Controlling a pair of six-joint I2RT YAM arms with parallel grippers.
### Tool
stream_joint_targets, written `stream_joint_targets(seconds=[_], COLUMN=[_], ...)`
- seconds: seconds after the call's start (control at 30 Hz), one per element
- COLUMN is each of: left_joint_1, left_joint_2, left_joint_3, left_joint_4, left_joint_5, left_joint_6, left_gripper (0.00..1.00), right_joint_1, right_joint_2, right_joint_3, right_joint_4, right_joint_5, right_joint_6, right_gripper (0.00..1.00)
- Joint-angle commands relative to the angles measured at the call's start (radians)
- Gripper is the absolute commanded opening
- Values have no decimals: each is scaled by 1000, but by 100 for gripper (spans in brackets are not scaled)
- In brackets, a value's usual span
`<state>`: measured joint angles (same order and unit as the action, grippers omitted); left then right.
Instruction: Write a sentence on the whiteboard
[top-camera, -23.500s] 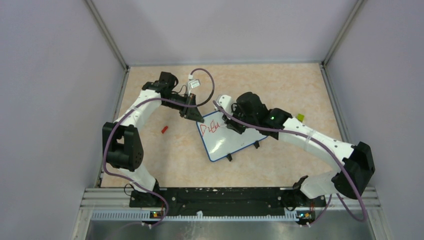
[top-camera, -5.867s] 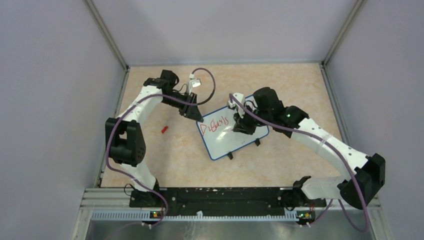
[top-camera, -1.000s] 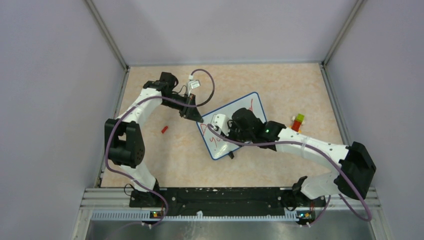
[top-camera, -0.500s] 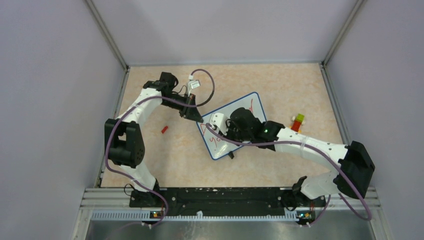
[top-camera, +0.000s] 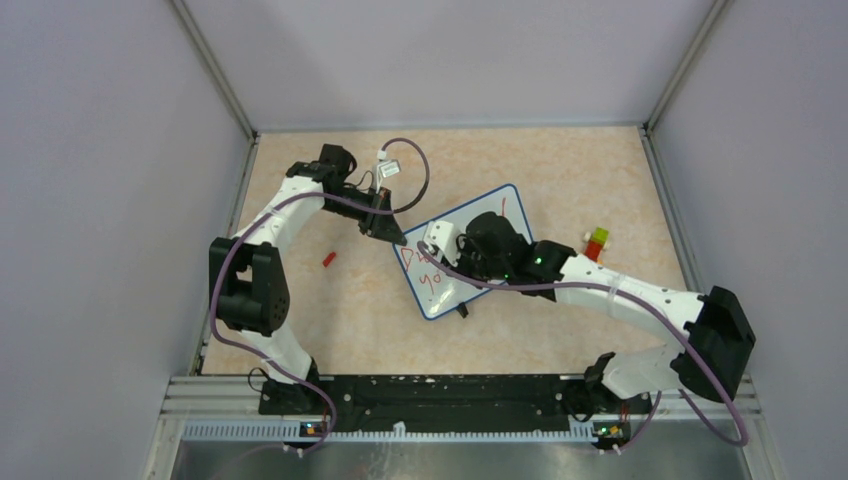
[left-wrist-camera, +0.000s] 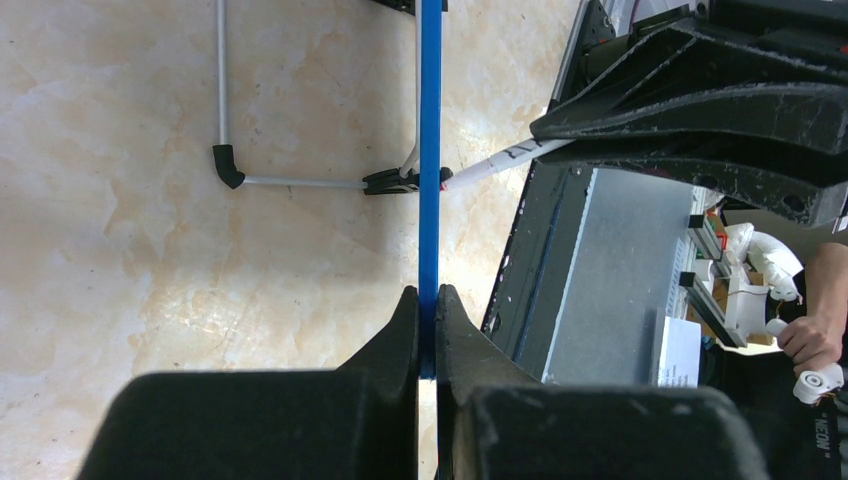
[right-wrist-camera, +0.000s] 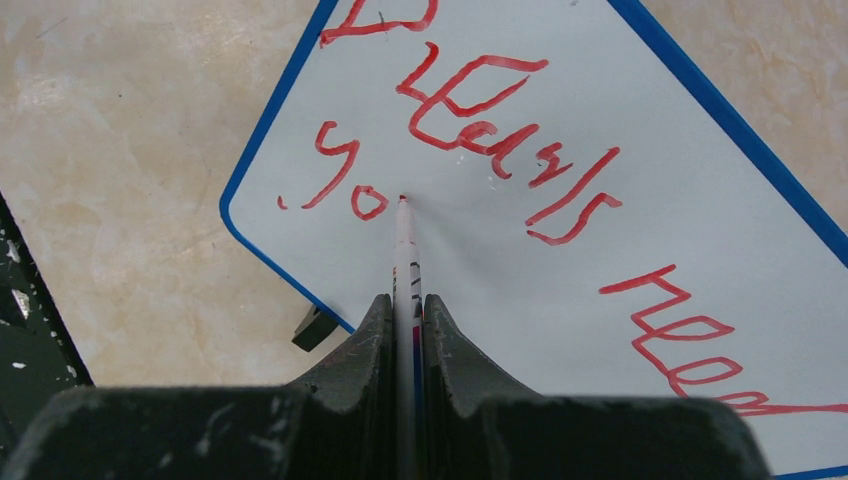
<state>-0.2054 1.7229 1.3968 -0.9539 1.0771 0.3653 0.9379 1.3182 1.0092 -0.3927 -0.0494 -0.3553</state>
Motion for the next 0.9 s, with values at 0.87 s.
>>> stream_joint_targets(seconds=[0.87], left_joint_1=[1], left_joint_2=[-30], left_joint_3=[-16], left_joint_4=[17], left_joint_5=[-28], left_joint_6=[-5], left_gripper=[0], right_joint_1=[-18], right_joint_2=[-19], right_joint_3=[-70], right_joint_4=[-4], right_joint_5=[-1], right_joint_6=[-8], right_gripper=[0])
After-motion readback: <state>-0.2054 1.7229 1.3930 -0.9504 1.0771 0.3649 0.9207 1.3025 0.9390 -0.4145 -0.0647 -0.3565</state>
